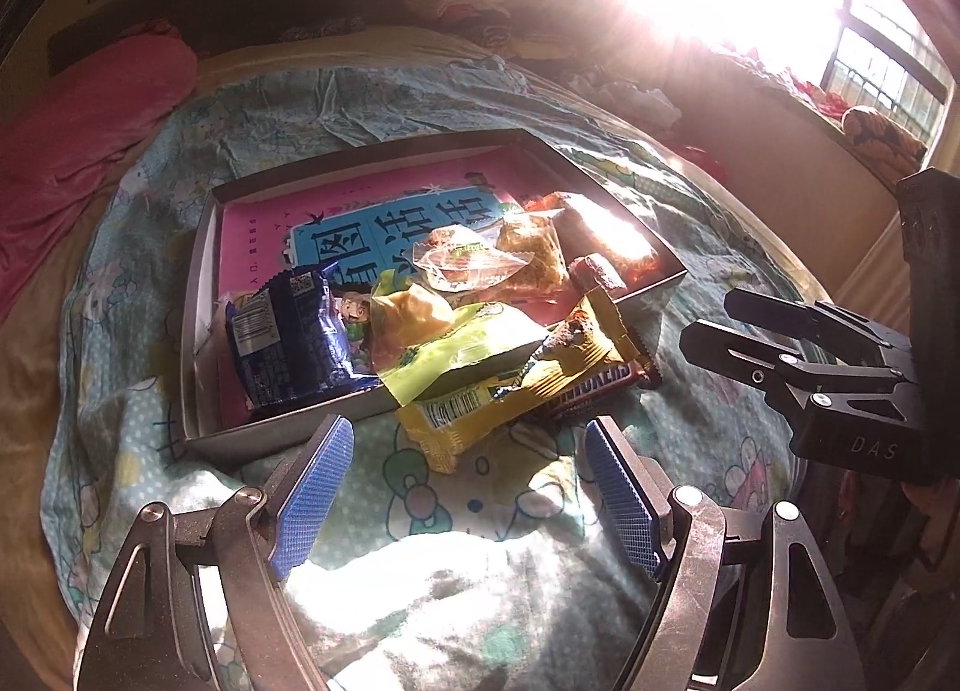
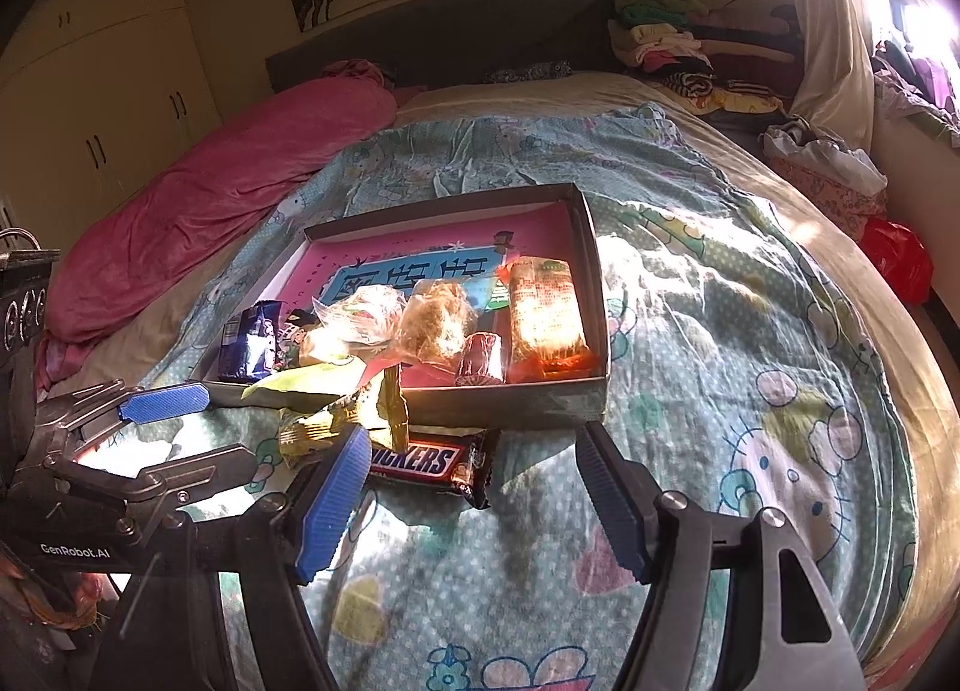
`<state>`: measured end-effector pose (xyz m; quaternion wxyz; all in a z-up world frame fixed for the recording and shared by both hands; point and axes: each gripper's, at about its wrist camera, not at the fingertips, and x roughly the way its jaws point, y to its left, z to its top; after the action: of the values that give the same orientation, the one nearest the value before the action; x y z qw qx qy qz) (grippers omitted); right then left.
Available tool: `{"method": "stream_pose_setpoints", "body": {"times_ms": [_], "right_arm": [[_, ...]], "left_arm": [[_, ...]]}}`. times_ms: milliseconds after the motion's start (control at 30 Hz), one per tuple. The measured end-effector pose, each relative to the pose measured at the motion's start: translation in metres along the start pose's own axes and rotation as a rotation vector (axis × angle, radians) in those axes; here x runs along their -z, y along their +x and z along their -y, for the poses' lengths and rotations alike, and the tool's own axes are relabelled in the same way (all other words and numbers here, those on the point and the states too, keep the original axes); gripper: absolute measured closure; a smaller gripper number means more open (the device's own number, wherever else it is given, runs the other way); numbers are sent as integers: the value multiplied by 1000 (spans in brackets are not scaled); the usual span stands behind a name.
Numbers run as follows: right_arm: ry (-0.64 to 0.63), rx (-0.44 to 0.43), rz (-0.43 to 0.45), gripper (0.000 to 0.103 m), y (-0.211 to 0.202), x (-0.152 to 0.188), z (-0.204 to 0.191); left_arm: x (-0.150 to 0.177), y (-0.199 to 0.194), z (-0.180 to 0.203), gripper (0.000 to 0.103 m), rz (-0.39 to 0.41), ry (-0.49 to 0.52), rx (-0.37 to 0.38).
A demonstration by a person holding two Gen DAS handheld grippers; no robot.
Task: Organize snacks
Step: 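Grasp the long yellow snack bar with the left gripper while the right reaches the Snickers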
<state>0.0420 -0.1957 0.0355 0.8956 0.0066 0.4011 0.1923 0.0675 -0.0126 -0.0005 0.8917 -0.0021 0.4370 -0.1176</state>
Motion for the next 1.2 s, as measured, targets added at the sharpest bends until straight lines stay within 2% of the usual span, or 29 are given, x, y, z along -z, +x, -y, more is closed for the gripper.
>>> {"method": "stream_pose_setpoints", "body": {"times_ms": [233, 433, 600, 767, 967, 1200], "right_arm": [[-10, -3, -59, 33, 12, 9, 3], [-46, -26, -91, 33, 22, 11, 4], [-83, -57, -130, 33, 37, 12, 4], [-118, -72, -150, 33, 52, 13, 1], [-175, -98, -141, 32, 62, 10, -5], [-165, -174, -124, 25, 72, 10, -6]], "left_arm": [[1, 21, 10, 22, -31, 40, 26], [-4, 37, 13, 39, -56, 44, 62], [-8, 45, 13, 40, -60, 54, 67], [-10, 55, 4, 57, -90, 14, 96], [-10, 58, -12, 68, -102, -76, 166], [-8, 58, -20, 71, -108, -125, 199]]}}
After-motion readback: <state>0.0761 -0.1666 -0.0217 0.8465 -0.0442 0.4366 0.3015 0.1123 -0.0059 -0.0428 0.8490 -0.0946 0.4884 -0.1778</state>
